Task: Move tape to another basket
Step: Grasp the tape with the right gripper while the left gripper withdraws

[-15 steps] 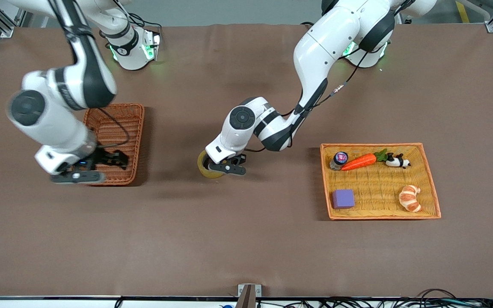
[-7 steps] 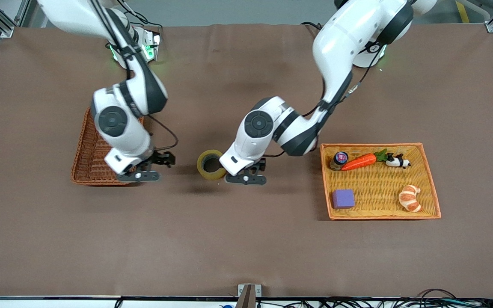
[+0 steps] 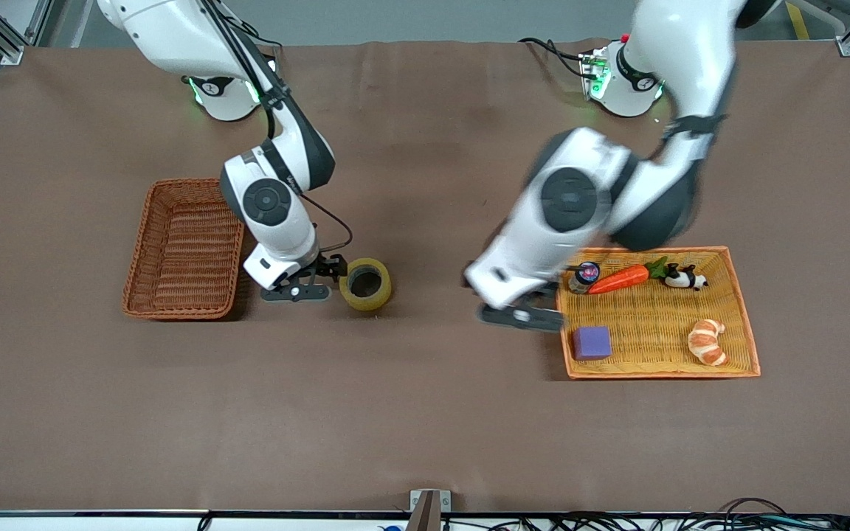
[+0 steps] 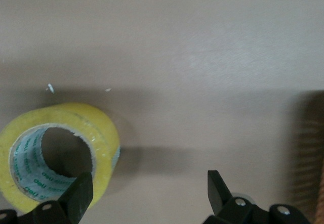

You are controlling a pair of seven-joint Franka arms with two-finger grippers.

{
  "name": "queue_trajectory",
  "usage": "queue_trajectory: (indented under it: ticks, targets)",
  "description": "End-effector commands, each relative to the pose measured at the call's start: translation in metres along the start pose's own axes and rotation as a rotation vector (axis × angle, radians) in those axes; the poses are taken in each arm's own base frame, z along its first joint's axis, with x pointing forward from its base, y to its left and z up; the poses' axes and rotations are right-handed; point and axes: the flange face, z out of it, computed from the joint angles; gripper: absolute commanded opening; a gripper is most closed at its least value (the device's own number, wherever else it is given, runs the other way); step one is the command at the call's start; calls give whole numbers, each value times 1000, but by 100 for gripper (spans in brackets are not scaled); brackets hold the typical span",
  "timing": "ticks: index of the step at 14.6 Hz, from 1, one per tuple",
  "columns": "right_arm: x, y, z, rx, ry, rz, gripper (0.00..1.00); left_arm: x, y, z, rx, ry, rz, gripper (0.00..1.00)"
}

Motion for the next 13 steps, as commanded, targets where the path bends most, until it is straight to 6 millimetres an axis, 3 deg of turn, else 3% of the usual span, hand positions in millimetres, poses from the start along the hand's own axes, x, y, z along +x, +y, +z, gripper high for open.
queue_trajectory:
  ticks: [1,4,6,10,12,13]
  targets:
    - [-9,-16,18,6,0,40,100,-4,-50,-43,7,0,-60,100]
    - [-18,-40,31,15,-15,61,100,-2,-110,-78,28,-11,-157,100]
    - [-19,-43,43,19,-26,72,100,-6,-148,-104,44,-7,-203,100]
    - [-25,-51,51,48,-54,152,93,-31,-188,-133,64,-7,-160,100]
    - [-20,-50,67,46,-51,182,84,-47,-205,-145,76,-4,-127,100]
    - [-17,-47,67,48,-49,190,73,-55,-208,-151,78,-2,-103,100]
